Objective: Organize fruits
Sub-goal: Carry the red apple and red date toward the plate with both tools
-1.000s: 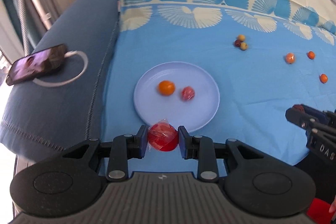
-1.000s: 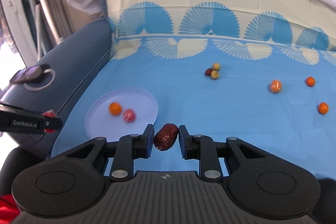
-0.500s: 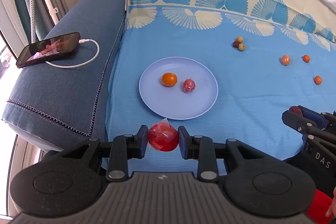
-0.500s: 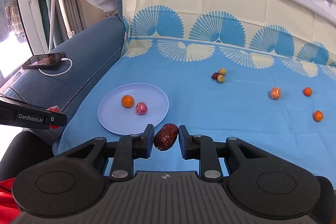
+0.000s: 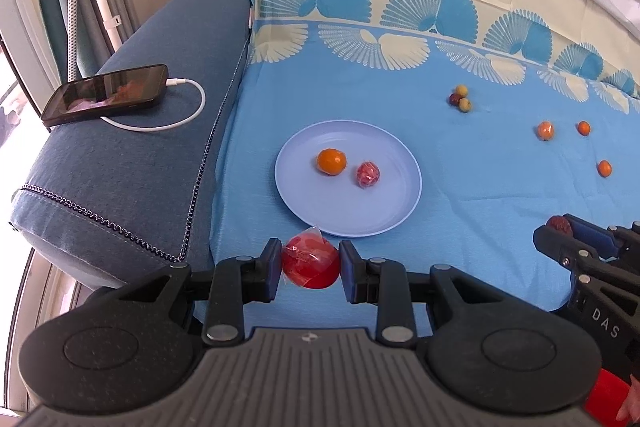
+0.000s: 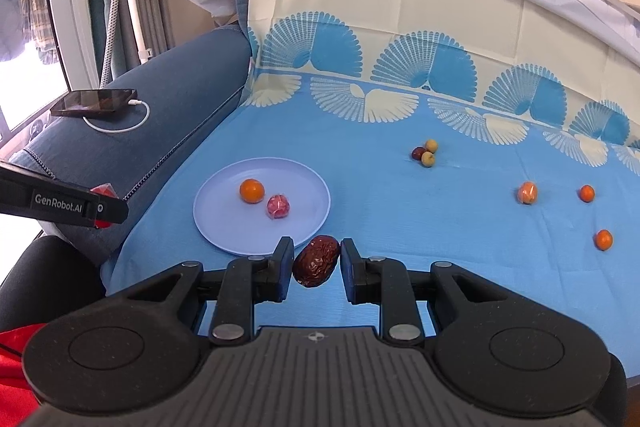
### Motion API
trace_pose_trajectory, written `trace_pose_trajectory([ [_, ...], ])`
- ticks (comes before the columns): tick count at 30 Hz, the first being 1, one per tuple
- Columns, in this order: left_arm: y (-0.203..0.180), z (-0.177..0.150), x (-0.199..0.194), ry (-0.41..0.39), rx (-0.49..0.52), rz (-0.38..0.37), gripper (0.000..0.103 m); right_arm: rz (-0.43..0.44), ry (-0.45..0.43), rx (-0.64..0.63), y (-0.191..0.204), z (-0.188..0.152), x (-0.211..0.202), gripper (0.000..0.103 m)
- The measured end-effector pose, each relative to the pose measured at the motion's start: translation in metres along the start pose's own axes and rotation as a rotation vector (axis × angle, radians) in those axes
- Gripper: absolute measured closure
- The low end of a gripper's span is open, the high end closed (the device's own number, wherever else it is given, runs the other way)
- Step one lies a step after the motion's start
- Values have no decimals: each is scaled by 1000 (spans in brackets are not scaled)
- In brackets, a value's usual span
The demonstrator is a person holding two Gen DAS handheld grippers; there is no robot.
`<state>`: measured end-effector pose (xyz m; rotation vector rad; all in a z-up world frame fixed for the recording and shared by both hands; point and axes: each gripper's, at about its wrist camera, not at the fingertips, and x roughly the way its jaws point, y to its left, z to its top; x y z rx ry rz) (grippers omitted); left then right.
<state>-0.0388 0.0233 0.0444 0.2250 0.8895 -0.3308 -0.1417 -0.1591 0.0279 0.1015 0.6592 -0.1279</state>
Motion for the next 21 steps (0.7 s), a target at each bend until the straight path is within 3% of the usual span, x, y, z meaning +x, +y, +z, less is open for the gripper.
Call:
trace_pose_trajectory([
  [21,15,15,15,14,-31,14,69,8,23,-32,2,6,17,76],
])
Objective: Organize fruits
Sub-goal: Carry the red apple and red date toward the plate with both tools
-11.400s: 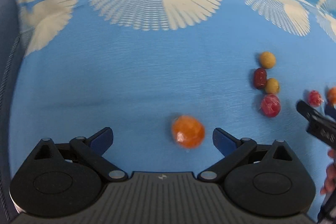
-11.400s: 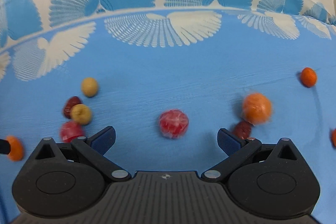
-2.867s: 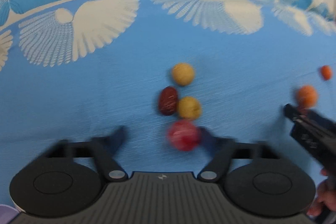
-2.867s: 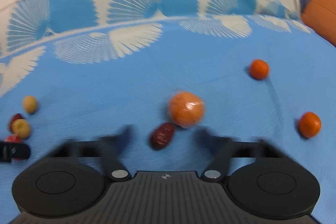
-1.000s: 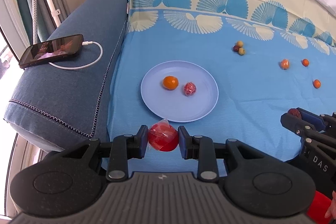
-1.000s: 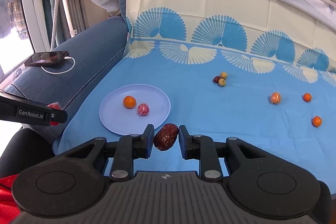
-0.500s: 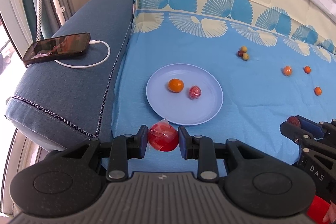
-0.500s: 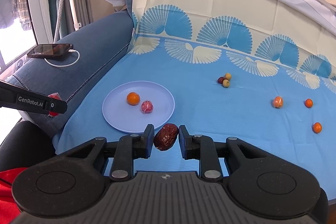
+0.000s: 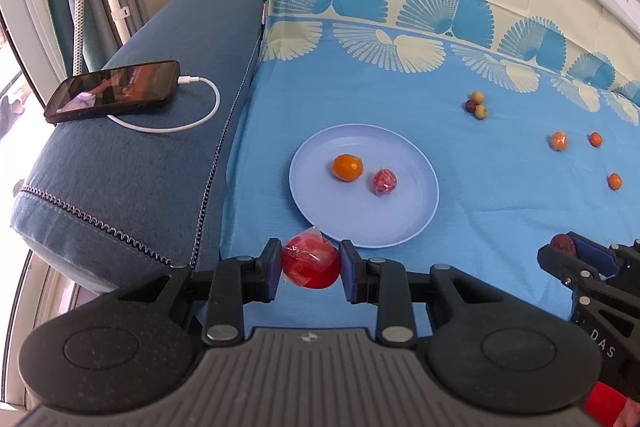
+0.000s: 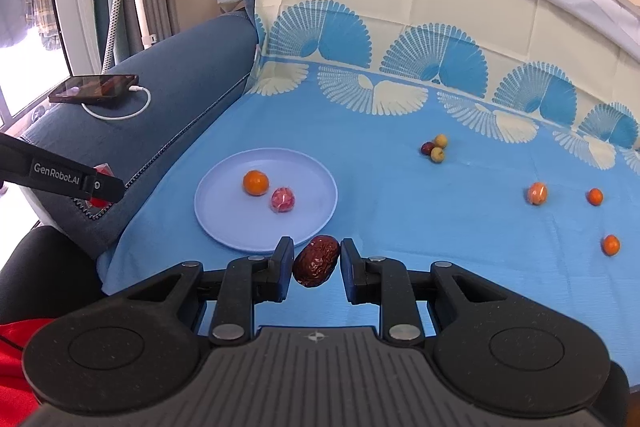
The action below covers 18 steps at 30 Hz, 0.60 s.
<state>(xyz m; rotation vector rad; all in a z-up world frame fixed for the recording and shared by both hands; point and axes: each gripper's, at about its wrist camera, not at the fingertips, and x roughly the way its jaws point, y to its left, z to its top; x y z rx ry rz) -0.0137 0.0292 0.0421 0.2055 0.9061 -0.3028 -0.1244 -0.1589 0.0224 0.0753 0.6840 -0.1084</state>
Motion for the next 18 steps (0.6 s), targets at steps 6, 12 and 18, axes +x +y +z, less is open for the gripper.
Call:
trace_pose_trajectory([
  [6,3,11,11,3,-4,7,69,3,2,2,1,6,13,76],
  [12,8,25,24,3,-13,15,69,21,16,-2,2,14,32,76],
  [18,6,43,45,23,-17,6,69,46,35,14,6,24,58,76],
])
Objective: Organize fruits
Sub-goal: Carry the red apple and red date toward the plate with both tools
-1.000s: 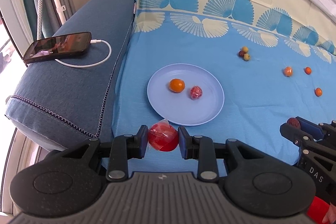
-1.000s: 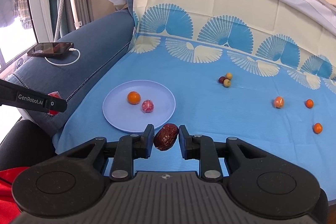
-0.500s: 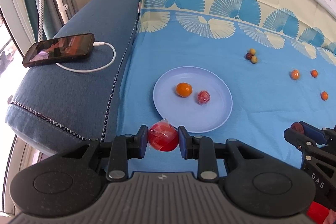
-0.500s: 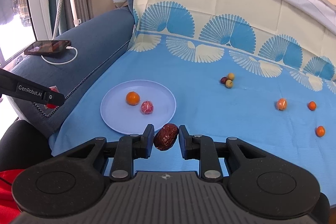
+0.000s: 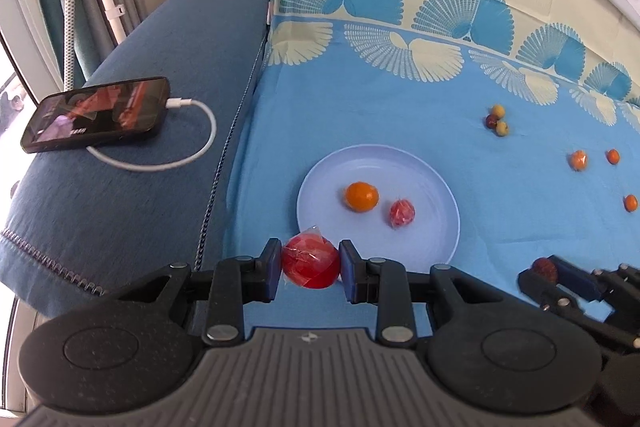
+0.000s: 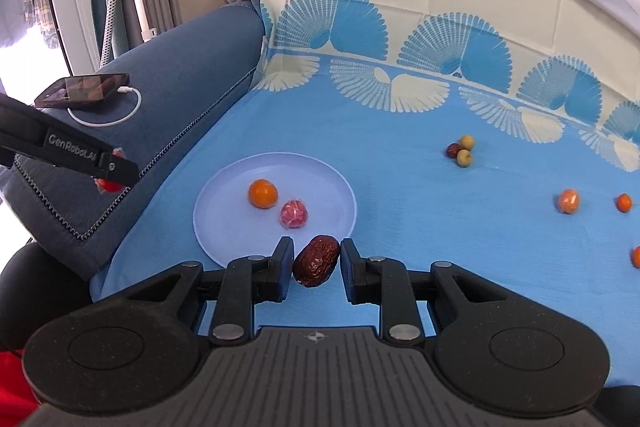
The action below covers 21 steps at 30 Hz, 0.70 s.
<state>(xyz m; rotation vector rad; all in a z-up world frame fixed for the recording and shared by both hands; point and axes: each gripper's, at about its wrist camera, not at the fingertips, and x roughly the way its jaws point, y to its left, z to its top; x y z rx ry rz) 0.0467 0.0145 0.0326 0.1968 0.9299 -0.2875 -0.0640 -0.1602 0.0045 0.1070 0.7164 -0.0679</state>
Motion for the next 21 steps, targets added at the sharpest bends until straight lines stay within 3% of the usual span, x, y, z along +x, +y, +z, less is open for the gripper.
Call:
trace_pose_trajectory([
  [12,-20,24,65,64,37,-22,69,33,46,-23,2,23,63,76],
  [21,-32,29,119,102,97,-17,69,32,141,-48,1,17,117,76],
])
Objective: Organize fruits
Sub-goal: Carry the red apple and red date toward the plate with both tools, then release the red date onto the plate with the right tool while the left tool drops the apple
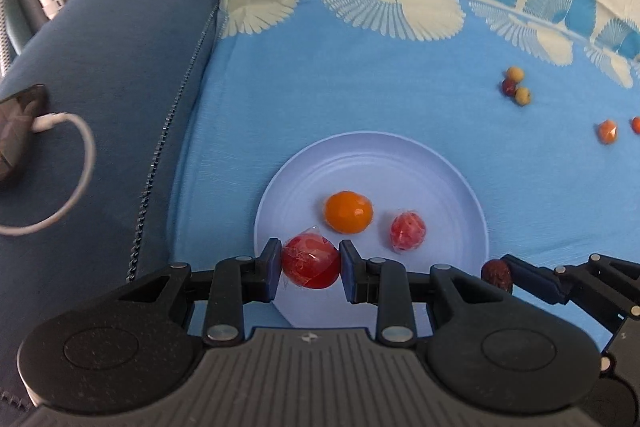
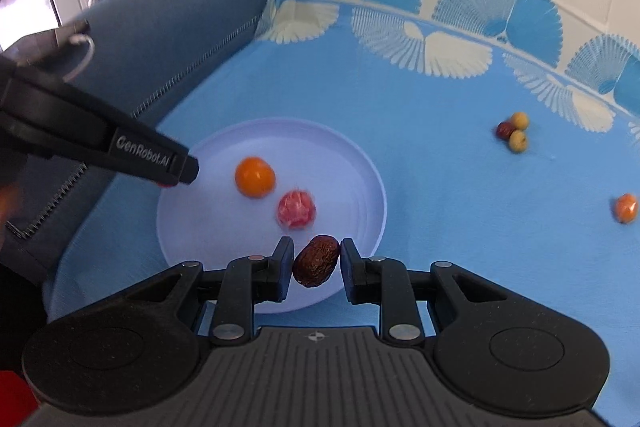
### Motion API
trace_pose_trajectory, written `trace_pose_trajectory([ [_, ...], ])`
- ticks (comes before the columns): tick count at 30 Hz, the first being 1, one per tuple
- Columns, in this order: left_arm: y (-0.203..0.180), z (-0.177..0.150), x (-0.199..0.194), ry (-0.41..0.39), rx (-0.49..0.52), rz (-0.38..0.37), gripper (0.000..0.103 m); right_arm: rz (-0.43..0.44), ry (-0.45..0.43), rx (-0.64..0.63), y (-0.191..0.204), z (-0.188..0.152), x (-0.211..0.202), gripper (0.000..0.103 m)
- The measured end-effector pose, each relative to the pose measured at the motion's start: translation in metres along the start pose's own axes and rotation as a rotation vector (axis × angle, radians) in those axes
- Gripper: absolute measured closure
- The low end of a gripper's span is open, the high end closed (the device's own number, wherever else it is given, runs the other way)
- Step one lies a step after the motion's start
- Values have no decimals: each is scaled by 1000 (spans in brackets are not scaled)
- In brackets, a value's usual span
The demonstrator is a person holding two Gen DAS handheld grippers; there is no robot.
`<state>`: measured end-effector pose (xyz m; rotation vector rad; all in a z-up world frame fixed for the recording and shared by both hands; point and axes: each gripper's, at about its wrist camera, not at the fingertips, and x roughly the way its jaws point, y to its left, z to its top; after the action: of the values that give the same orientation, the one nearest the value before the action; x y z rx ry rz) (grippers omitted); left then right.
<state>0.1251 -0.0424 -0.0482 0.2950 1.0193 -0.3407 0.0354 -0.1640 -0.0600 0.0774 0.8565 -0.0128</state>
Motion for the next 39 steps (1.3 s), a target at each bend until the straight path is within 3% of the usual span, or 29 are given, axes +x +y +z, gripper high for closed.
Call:
trace_pose_trajectory([
  [10,-1,2,41,61,20,18,66,6,46,0,-2,-1,32,76],
  [11,-1,2,41,58,18,24,53,9,46,8,-4,0,34,76],
  [12,1,3,39,48,16,30,27,13,45,14,-5,1,35,76],
  [13,2,4,37,33,13,36,13,16,44,22,-7,2,35,72],
  [14,3,4,31,7,7,48,1,21,44,29,-9,4,35,57],
  [16,2,4,19,-38,12,62,0,20,28,34,-11,7,30,41],
  [21,2,-6,-4,-15,64,93,0,-10,36,-2,-12,3,5,15],
  [26,4,-41,-36,27,16,49,0,-7,116,29,-16,-22,-28,7],
  [30,-4,-68,-59,32,-5,48,0,1,156,81,-15,-39,-53,5],
  [34,-13,-77,-73,30,-3,41,0,-21,118,79,-9,-47,-76,5],
  [39,-15,-81,-101,-42,-7,58,0,-41,39,79,-7,-51,-107,5],
])
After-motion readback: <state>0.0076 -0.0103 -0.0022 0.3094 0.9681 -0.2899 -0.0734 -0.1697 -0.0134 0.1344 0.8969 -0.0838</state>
